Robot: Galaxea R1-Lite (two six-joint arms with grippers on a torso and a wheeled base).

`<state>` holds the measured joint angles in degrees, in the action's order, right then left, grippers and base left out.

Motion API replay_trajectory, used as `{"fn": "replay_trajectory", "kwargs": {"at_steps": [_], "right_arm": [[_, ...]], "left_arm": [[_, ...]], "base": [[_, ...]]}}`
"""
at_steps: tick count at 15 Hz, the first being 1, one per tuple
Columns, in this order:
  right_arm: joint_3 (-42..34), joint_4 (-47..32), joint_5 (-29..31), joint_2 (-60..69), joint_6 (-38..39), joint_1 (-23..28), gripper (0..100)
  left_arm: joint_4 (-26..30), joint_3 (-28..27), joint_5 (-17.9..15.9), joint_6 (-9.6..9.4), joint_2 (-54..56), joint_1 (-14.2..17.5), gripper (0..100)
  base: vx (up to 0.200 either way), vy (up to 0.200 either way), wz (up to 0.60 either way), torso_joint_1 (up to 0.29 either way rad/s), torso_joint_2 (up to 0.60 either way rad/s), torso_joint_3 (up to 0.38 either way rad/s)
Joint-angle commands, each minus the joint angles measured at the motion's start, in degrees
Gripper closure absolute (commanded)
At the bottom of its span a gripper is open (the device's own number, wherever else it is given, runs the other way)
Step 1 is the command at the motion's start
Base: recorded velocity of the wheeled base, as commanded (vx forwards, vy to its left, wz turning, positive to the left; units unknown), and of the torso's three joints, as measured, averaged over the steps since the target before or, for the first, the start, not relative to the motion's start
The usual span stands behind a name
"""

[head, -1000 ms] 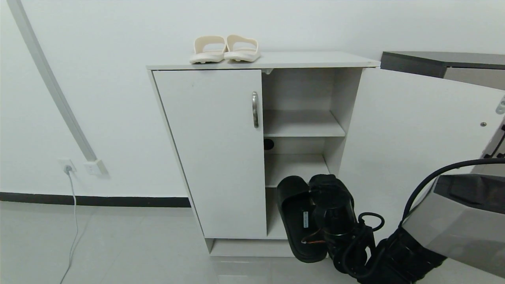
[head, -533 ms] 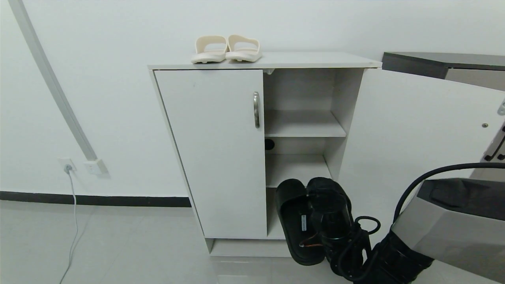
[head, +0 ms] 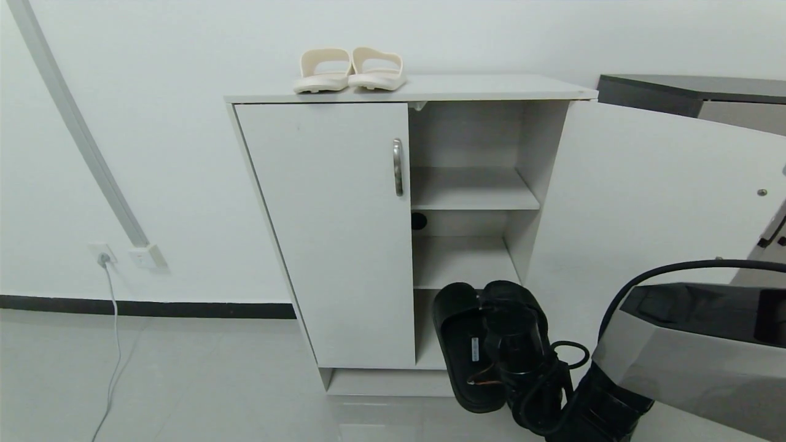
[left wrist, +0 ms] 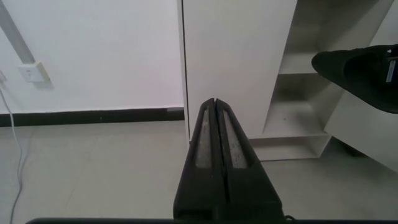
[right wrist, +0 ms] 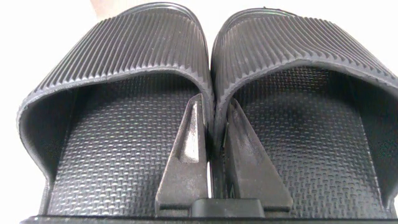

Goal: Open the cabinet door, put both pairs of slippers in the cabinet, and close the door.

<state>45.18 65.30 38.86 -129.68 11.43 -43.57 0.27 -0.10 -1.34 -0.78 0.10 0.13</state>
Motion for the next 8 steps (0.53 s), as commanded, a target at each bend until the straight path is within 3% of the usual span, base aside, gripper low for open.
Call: {"fn": "replay_trajectory", "kwargs": {"at_steps": [1, 8], "right_arm": [[0.0, 0.0, -0.1, -0.2, 0.1, 0.0, 100], [2.0, -0.1, -0.5, -2.7, 2.5, 0.1, 100]], "left_arm": [[0.0, 0.0, 0.0, -0.01, -0.1, 0.0, 100], [0.0, 0.0, -0.1, -0.01, -0.1, 0.0, 100]], "base": [[0.0, 0.0, 0.0, 0.007, 0.0, -0.154], [0.0, 0.0, 0.0, 0.004, 0.0, -0.193]]}}
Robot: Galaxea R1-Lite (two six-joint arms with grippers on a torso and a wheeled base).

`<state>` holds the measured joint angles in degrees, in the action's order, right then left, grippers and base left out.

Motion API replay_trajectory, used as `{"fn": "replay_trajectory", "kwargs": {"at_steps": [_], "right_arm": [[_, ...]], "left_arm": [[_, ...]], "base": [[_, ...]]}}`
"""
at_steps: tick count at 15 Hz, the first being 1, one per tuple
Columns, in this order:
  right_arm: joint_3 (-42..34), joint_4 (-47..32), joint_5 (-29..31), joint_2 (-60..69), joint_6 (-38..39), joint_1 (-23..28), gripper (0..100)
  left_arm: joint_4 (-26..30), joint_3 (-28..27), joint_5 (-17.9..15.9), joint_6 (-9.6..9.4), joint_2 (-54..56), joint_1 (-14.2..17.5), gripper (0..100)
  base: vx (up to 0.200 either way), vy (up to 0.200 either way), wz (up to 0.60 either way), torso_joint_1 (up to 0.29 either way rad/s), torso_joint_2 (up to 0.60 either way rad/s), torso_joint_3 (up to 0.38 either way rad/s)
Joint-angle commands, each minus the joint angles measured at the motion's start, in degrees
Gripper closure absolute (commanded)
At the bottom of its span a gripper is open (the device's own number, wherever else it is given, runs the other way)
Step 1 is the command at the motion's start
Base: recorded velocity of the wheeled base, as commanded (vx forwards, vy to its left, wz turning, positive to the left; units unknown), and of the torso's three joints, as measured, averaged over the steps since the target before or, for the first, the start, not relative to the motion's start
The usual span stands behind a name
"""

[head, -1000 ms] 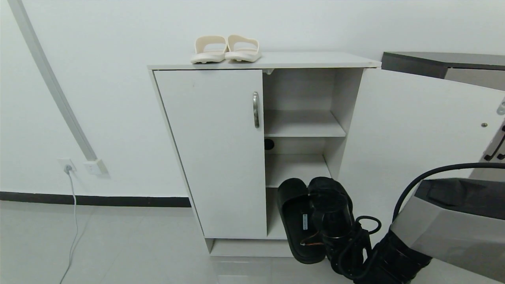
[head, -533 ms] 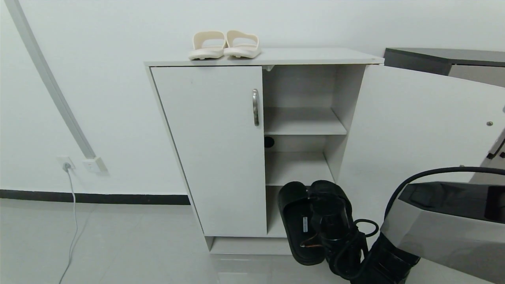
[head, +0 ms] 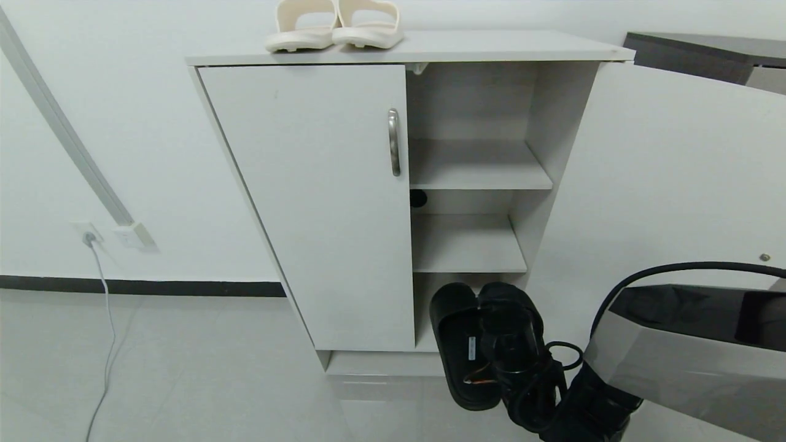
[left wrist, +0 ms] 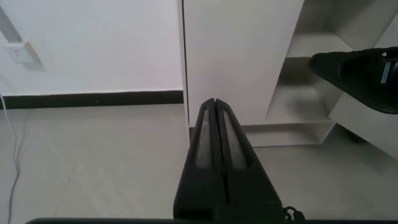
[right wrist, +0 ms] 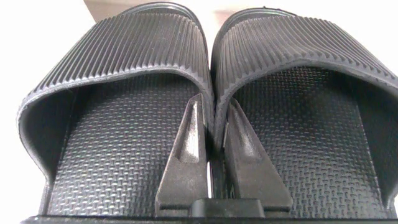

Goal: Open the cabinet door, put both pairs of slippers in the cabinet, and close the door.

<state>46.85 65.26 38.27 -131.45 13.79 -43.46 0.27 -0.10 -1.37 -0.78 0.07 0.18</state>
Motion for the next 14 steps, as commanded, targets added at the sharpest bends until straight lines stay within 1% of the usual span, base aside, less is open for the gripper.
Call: {"fn": "replay_trajectory", "kwargs": {"at_steps": [1, 4, 6, 7, 8, 10, 11, 14], "right_arm": [[0.6, 0.0, 0.1, -1.7, 0.2, -0.1, 100], [4.0, 0.3, 0.1, -3.8, 0.1, 0.3, 100], [7.0, 0.5, 0.5, -5.0, -0.8, 0.7, 100], [10.6, 3.3, 0.5, -6.6, -3.0, 1.9, 100], [11.2, 5.0, 0.3, -7.2, -3.7, 2.3, 100], [11.4, 12.2, 0.1, -8.7, -7.4, 4.0, 100], [11.1, 13.8, 0.0, -8.7, -8.5, 4.2, 100], [10.7, 14.1, -0.1, -9.1, -9.1, 4.3, 100]], "left_arm": [[0.0, 0.0, 0.0, -0.01, -0.1, 0.0, 100], [0.0, 0.0, 0.0, 0.08, -0.1, 0.0, 100], [0.0, 0.0, 0.0, 0.08, -0.1, 0.0, 100], [0.0, 0.1, 0.0, 0.08, -0.1, 0.0, 100], [0.0, 0.0, 0.0, 0.08, -0.1, 0.0, 100], [0.0, 0.0, 0.0, 0.08, -0.1, 0.0, 100], [0.0, 0.1, 0.0, 0.08, -0.1, 0.0, 100], [0.0, 0.0, 0.0, 0.08, -0.1, 0.0, 100]], "base": [[0.0, 0.0, 0.0, 0.002, 0.0, -0.188], [0.0, 0.0, 0.0, 0.002, 0.0, -0.185], [0.0, 0.0, 0.0, 0.005, 0.0, -0.071], [0.0, 0.0, 0.0, 0.0, 0.0, 0.0], [0.0, 0.0, 0.0, 0.0, 0.0, 0.0], [0.0, 0.0, 0.0, 0.0, 0.0, 0.0], [0.0, 0.0, 0.0, 0.0, 0.0, 0.0], [0.0, 0.0, 0.0, 0.0, 0.0, 0.0]]}}
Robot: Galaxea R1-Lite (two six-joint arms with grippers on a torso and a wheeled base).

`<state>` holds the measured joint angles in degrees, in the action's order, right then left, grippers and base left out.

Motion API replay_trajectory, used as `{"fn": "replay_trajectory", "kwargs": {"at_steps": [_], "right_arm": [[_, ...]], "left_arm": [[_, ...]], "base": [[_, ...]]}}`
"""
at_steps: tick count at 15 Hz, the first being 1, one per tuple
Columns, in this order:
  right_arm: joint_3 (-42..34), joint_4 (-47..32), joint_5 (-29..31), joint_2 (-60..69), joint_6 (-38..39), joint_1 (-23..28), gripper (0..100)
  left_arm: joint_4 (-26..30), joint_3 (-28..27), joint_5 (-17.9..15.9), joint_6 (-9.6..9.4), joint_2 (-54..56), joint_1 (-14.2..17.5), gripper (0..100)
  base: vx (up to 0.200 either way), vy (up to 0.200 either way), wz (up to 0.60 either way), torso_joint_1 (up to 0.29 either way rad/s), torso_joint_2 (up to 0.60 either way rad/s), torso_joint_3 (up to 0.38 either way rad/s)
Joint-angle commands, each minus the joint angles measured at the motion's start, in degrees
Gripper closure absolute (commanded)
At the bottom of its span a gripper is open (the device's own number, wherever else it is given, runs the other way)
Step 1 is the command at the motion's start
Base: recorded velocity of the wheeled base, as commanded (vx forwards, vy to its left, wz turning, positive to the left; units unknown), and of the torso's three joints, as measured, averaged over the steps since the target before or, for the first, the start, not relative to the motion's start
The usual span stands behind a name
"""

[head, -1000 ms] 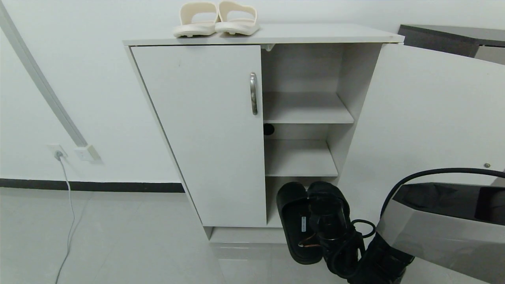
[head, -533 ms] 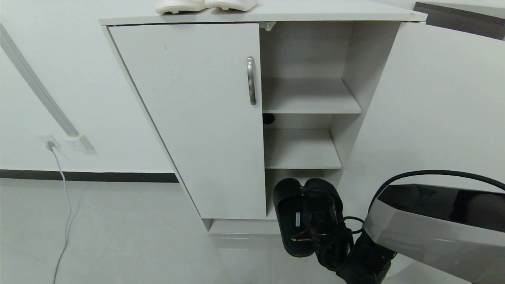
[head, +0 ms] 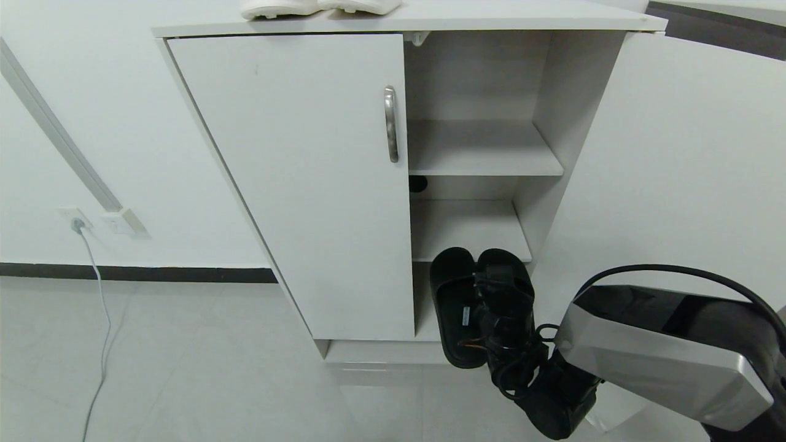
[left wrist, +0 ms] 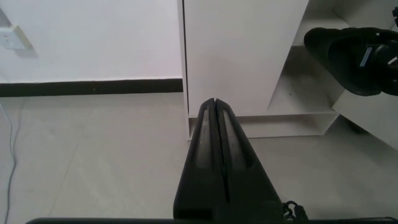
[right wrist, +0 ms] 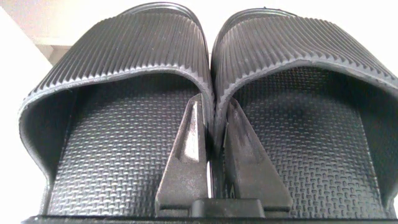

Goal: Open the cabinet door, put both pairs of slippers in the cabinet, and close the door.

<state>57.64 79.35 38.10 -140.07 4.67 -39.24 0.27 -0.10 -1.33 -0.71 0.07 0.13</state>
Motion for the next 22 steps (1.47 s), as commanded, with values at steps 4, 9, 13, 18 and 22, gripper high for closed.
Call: {"fn": "replay_trajectory", "kwargs": {"at_steps": [4, 9, 13, 18, 22], "right_arm": [[0.1, 0.3, 0.0, -0.6, 0.0, 0.0, 100], [0.1, 0.8, 0.0, -0.6, -0.1, -0.3, 100], [0.0, 1.3, 0.0, -0.5, -0.1, -0.3, 100], [0.5, 1.1, 0.0, -0.8, -0.1, -0.3, 100], [2.0, -0.2, 0.0, -0.8, 0.0, 0.0, 100]], "left_arm": [[0.0, 0.0, 0.0, 0.0, -0.1, 0.0, 100], [0.0, 0.0, 0.0, -0.08, -0.1, 0.0, 100], [0.0, 0.0, 0.0, -0.08, -0.1, 0.0, 100], [0.0, 0.1, 0.0, -0.08, -0.1, 0.0, 100], [0.0, 0.1, 0.0, -0.08, -0.1, 0.0, 100]], "base": [[0.0, 0.0, 0.0, 0.0, 0.0, 0.0], [0.12, 0.0, 0.0, 0.0, 0.0, 0.001], [0.2, 0.0, 0.0, 0.004, 0.0, 0.001], [0.16, 0.0, 0.0, 0.002, 0.0, 0.002], [0.0, 0.0, 0.0, 0.0, 0.0, 0.0]]}}
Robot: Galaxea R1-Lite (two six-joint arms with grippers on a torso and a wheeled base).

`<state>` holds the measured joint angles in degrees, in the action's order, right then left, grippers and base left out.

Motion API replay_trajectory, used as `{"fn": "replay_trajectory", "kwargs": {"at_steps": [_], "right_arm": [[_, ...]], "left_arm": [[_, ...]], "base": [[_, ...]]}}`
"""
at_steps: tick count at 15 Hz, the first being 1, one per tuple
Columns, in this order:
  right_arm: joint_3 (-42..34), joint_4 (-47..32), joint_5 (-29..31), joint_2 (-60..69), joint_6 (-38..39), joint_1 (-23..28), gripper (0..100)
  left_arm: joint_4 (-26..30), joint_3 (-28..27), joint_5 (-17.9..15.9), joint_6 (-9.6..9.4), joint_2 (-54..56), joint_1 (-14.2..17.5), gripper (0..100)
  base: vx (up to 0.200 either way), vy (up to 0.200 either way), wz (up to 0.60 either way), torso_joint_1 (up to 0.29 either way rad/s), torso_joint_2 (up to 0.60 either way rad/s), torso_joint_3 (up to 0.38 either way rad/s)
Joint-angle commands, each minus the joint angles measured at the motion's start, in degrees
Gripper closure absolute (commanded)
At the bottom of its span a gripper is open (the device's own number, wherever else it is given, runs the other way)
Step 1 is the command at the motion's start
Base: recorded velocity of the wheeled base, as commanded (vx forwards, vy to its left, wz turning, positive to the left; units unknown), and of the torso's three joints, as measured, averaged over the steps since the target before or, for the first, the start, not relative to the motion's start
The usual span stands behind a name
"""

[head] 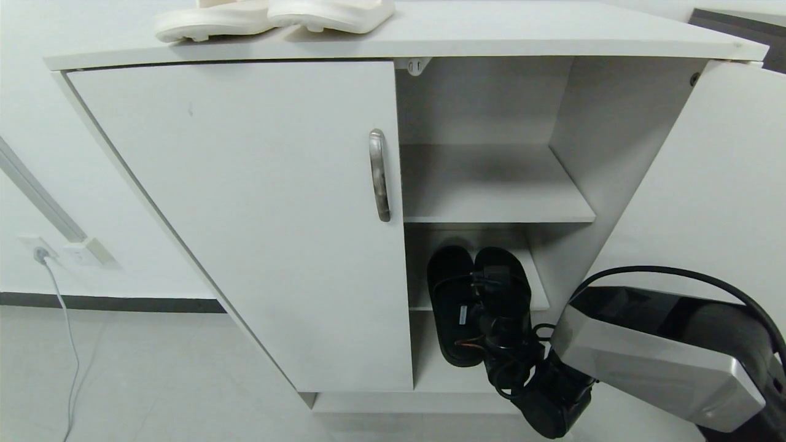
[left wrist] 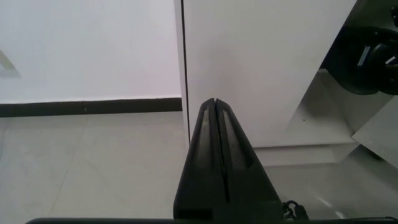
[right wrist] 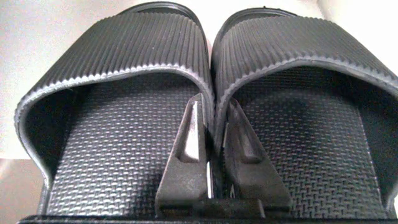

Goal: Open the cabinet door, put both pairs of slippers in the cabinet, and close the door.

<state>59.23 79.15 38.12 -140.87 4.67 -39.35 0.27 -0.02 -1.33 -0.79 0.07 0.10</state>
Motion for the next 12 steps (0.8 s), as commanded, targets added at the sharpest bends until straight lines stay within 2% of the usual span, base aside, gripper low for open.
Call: {"fn": "replay_trajectory", "kwargs": {"at_steps": [1, 5, 12], "right_arm": [[1.2, -1.2, -0.1, 0.0, 0.3, 0.6, 100], [6.7, -6.6, -1.9, -0.6, 0.8, 2.9, 100], [27.6, -21.9, -2.3, -6.3, 0.7, 5.2, 100]], "left_arm": [[0.0, -0.1, 0.0, 0.0, -0.1, 0.1, 100], [0.0, -0.1, 0.0, 0.0, -0.1, 0.1, 100], [0.0, 0.0, 0.2, 0.0, -0.1, 0.1, 100]], "base": [[0.0, 0.0, 0.0, 0.0, 0.0, 0.0], [0.0, 0.0, 0.0, 0.0, 0.0, 0.0], [0.0, 0.0, 0.0, 0.0, 0.0, 0.0]]}}
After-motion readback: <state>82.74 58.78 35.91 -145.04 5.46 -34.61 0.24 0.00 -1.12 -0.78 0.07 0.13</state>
